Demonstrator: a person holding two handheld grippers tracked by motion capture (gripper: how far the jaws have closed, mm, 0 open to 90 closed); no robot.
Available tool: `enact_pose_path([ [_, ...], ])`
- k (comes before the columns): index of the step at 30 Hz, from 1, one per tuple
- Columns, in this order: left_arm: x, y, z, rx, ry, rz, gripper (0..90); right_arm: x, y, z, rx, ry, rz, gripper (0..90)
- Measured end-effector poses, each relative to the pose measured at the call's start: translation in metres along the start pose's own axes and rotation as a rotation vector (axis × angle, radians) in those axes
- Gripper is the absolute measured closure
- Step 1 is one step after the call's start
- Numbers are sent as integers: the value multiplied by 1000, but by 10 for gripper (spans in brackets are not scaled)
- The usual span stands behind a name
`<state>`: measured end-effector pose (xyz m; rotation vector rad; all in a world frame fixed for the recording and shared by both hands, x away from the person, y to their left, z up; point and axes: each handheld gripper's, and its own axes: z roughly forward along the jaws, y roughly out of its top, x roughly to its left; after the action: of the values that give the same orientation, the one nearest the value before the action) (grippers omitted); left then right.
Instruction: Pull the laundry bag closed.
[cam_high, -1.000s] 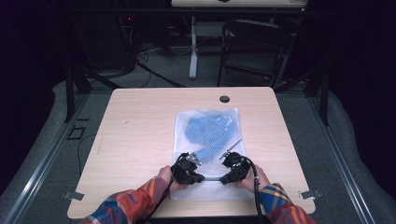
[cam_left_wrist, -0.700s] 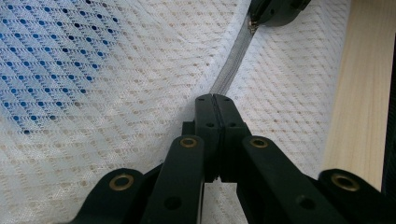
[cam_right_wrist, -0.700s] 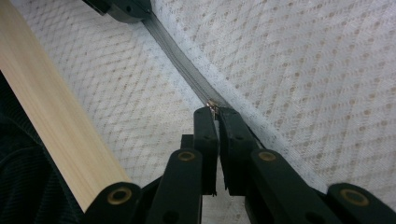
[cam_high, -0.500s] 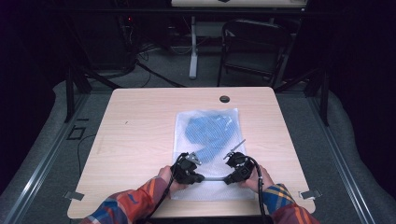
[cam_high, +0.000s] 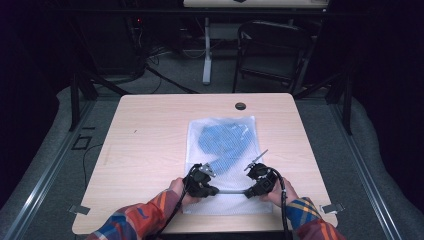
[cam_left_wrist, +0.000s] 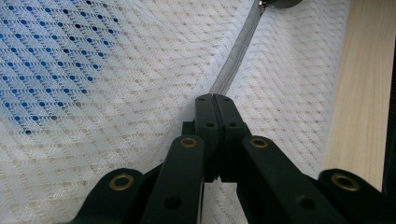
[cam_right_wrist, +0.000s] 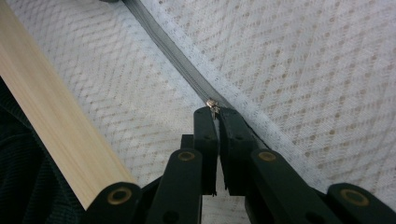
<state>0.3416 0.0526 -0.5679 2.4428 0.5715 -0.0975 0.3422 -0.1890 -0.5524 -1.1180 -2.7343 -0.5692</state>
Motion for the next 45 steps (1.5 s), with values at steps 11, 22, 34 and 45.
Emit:
enact_pose_path([
  [11,0,0,0,-1,0,-3,896,-7,-8,-5,-2,-1,27,868],
  [22,0,0,0,-3,-1,-4,897,-8,-10,-5,-3,3,35,868],
  [34,0,0,0,-3,-3,-2,897,-9,-10,-6,8,-21,30,869],
  [45,0,0,0,-1,-4,-4,897,-6,-8,-6,16,-24,35,870],
])
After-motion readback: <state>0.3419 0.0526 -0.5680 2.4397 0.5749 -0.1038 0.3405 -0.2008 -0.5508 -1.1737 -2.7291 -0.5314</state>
